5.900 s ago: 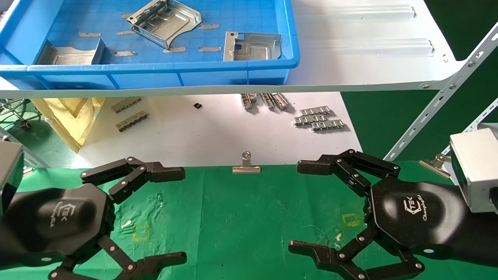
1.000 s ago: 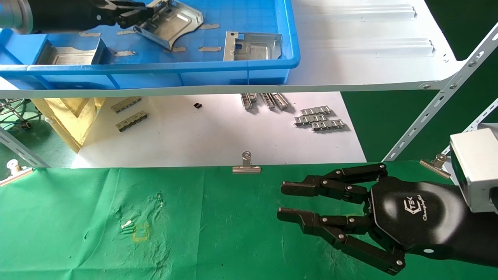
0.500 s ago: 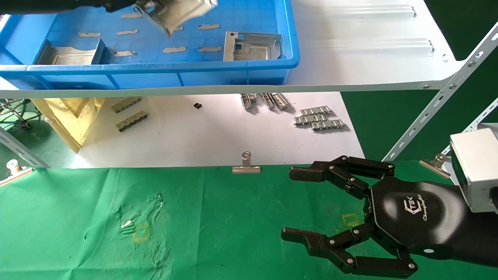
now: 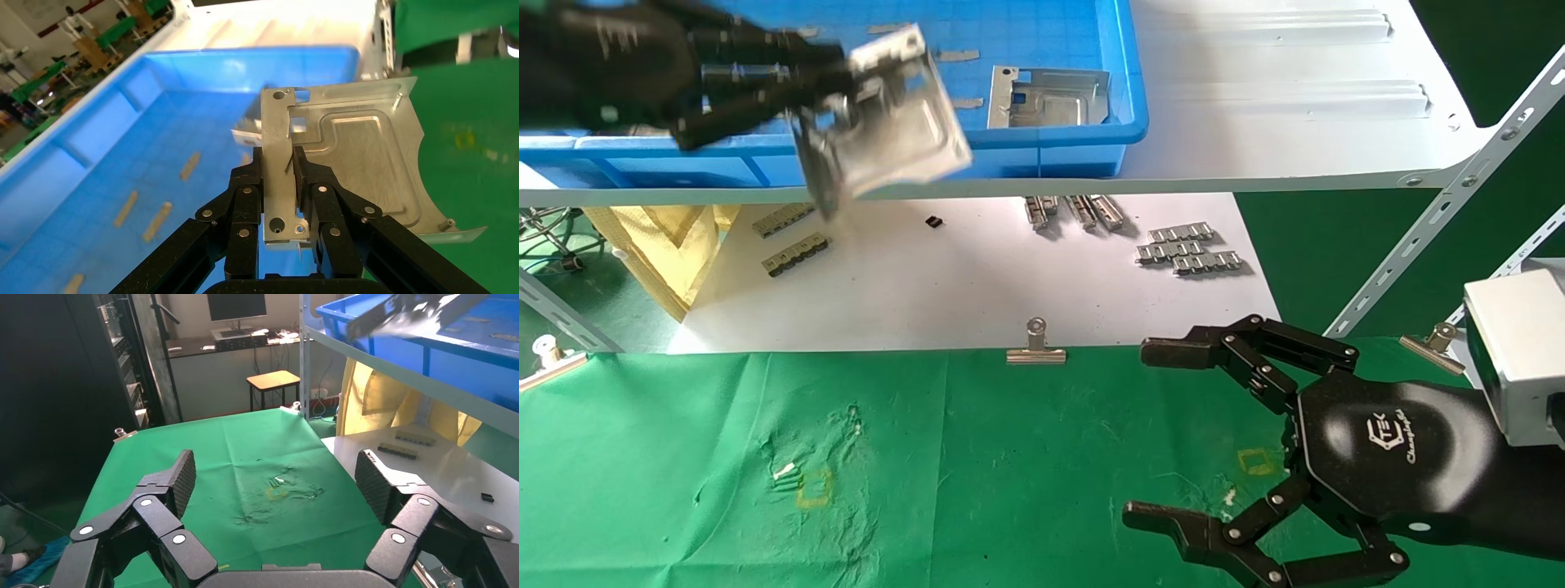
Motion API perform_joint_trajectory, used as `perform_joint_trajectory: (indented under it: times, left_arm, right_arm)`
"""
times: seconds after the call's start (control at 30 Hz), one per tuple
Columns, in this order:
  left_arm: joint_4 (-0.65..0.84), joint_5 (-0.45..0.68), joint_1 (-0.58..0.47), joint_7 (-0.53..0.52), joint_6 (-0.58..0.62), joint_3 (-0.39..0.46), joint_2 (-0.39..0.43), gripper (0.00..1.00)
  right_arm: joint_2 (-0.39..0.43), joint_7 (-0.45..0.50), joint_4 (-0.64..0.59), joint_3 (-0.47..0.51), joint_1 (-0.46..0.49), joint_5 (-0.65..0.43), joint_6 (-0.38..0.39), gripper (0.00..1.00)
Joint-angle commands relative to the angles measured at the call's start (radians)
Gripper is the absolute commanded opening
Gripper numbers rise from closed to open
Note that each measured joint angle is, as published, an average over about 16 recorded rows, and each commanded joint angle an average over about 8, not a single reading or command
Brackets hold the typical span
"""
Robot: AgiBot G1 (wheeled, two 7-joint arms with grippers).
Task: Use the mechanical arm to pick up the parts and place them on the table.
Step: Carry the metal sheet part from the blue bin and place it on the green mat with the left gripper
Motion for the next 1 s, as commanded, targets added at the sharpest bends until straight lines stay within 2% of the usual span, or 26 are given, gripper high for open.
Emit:
perform_joint_trajectory:
  times: [0.03,0.27,0.4,0.7,1.0]
  left_arm:
    - [-0.039,-0.018,0.031,0.029,0.008,0.007,-0.021,0.0]
    - [-0.294,-0.189,0.181,0.05,-0.001,0.127,-0.157,0.0]
    - [-0.323,-0.192,0.219,0.099,-0.012,0.207,-0.187,0.0]
    - [-0.185,-0.053,0.215,0.269,-0.035,0.353,-0.116,0.0]
    - [-0.025,0.059,0.198,0.409,-0.071,0.427,-0.031,0.0]
  right_arm:
    - [0.0,0.0,0.0,0.0,0.0,0.0,0.0,1.0]
    - [0.0,0.0,0.0,0.0,0.0,0.0,0.0,1.0]
    - [0.0,0.0,0.0,0.0,0.0,0.0,0.0,1.0]
    - [0.0,0.0,0.0,0.0,0.0,0.0,0.0,1.0]
    - [0.0,0.0,0.0,0.0,0.0,0.0,0.0,1.0]
